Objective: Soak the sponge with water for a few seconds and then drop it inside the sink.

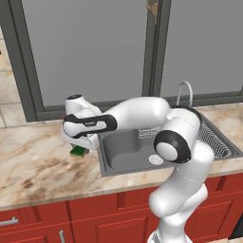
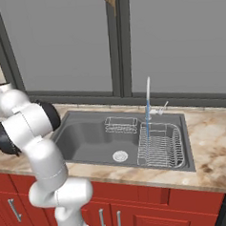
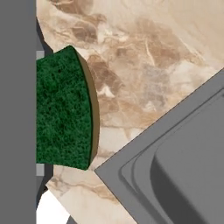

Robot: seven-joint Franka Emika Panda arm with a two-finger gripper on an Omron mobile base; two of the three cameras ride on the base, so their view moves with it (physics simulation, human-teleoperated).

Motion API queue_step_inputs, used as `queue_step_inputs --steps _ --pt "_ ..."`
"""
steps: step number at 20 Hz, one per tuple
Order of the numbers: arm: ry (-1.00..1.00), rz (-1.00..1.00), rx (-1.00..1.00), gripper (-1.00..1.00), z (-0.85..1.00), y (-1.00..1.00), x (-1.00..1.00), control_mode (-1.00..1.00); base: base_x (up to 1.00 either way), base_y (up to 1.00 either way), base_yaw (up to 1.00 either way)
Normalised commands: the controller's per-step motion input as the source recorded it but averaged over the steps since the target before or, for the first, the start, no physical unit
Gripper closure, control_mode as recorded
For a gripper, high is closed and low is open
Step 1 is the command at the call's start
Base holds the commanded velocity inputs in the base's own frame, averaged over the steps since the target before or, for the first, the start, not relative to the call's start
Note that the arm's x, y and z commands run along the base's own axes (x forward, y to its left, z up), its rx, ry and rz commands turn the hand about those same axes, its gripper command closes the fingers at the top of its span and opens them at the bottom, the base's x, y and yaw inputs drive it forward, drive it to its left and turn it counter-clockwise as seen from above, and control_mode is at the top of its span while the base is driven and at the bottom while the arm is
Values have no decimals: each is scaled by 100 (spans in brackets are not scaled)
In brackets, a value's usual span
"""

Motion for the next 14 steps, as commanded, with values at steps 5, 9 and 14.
queue_step_inputs --steps 5,9,14 --pt "-10 0 0 100 29 -20 0 -100 0 0 0" --pt "-15 0 0 100 10 -29 0 -100 0 0 0" --pt "-18 1 0 100 4 -39 0 -100 0 0 0"
